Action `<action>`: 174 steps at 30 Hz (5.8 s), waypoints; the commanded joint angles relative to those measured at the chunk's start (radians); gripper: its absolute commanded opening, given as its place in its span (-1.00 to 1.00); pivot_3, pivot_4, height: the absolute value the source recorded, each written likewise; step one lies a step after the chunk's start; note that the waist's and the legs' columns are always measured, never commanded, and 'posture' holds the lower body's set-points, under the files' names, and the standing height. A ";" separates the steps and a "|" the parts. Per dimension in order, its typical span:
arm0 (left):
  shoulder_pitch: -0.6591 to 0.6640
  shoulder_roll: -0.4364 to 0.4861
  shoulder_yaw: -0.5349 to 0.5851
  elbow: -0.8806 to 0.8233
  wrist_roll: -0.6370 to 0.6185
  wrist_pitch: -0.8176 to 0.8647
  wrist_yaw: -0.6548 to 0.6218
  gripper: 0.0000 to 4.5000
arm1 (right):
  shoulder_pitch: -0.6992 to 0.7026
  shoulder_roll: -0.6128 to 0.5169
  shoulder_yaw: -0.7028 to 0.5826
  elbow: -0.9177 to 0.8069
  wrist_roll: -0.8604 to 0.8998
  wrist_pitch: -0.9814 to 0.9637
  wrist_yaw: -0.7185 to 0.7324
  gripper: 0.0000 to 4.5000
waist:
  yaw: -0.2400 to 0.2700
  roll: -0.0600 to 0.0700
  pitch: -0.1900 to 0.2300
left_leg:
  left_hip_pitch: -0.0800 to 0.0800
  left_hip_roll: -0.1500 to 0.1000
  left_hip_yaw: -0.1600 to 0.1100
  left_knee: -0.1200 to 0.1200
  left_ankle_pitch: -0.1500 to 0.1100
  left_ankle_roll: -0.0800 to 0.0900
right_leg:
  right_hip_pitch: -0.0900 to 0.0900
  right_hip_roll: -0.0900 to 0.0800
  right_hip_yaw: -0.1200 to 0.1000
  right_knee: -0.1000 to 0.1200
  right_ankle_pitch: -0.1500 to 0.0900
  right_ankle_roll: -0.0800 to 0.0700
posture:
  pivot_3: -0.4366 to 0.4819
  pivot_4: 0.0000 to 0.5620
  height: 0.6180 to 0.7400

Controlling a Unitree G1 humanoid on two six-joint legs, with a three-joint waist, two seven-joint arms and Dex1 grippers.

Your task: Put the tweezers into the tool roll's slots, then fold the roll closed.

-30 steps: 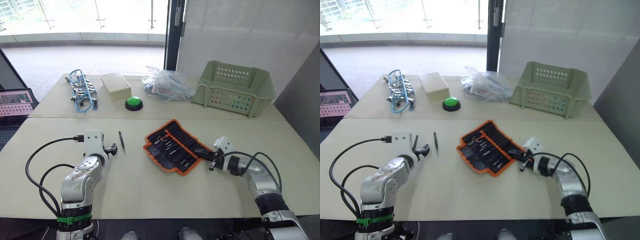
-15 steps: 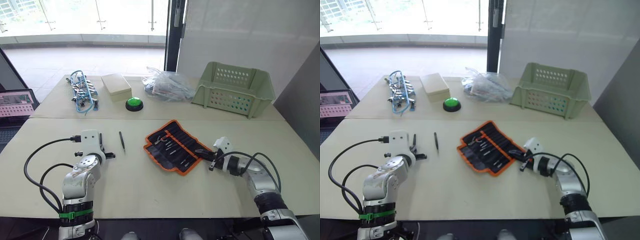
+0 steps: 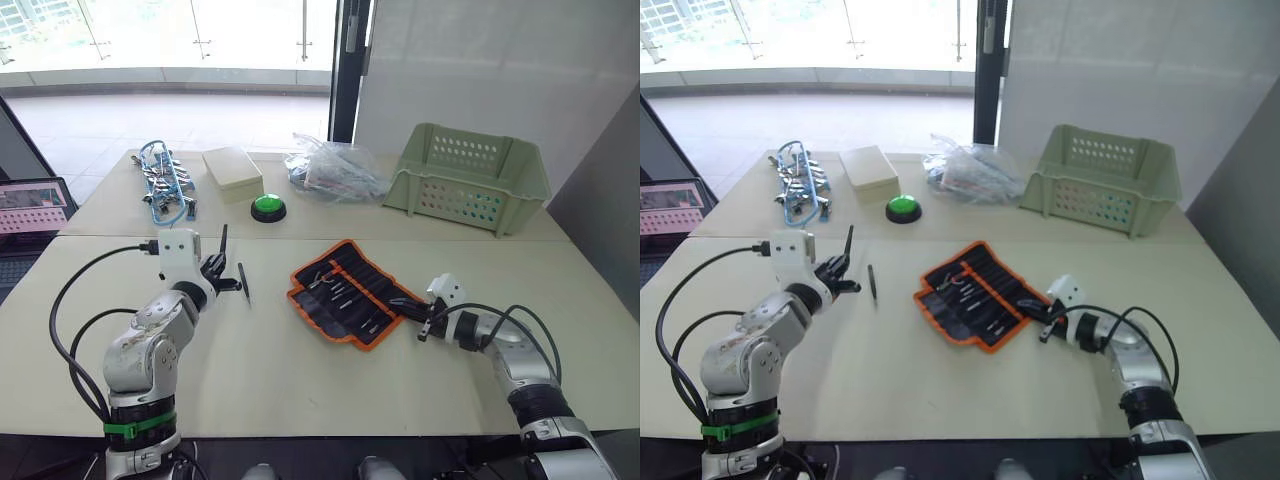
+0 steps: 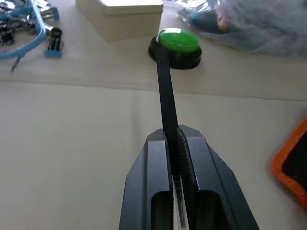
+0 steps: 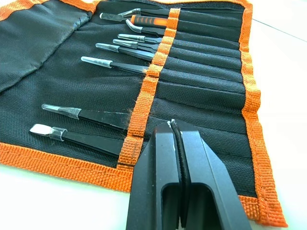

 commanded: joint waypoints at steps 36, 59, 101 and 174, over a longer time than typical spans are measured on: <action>-0.143 0.138 -0.595 0.054 -0.023 0.178 -0.348 -0.99 | 0.120 0.062 0.039 -0.257 -0.009 0.134 -0.093 -1.00 | -0.003 0.009 0.006 | -0.015 -0.001 0.000 0.000 0.000 0.000 | -0.017 0.000 0.001 0.003 0.000 0.000 | -0.05 -0.47 1.00; -0.285 0.020 -0.694 0.317 0.131 0.017 -0.451 -0.99 | 0.129 0.056 0.058 -0.257 -0.023 0.141 -0.093 -1.00 | -0.003 0.009 0.005 | -0.015 -0.001 0.000 0.001 0.000 0.000 | -0.017 0.001 0.001 0.004 0.000 0.000 | -0.05 -0.47 1.00; -0.332 0.160 -0.408 0.256 0.153 0.072 -0.664 0.96 | 0.105 0.093 0.073 -0.236 -0.020 0.150 -0.105 -1.00 | -0.032 0.011 0.006 | -0.012 0.000 -0.001 0.006 0.000 0.000 | -0.018 0.002 0.003 0.015 0.000 0.001 | -0.05 -0.47 1.00; 0.192 -0.242 -0.157 0.105 0.193 -0.201 0.211 0.64 | 0.054 0.079 0.098 -0.119 -0.042 0.099 -0.010 -1.00 | -0.024 0.002 0.000 | -0.005 0.002 0.003 0.000 0.000 0.001 | -0.014 0.002 0.003 0.011 -0.001 -0.002 | -0.05 -0.47 1.00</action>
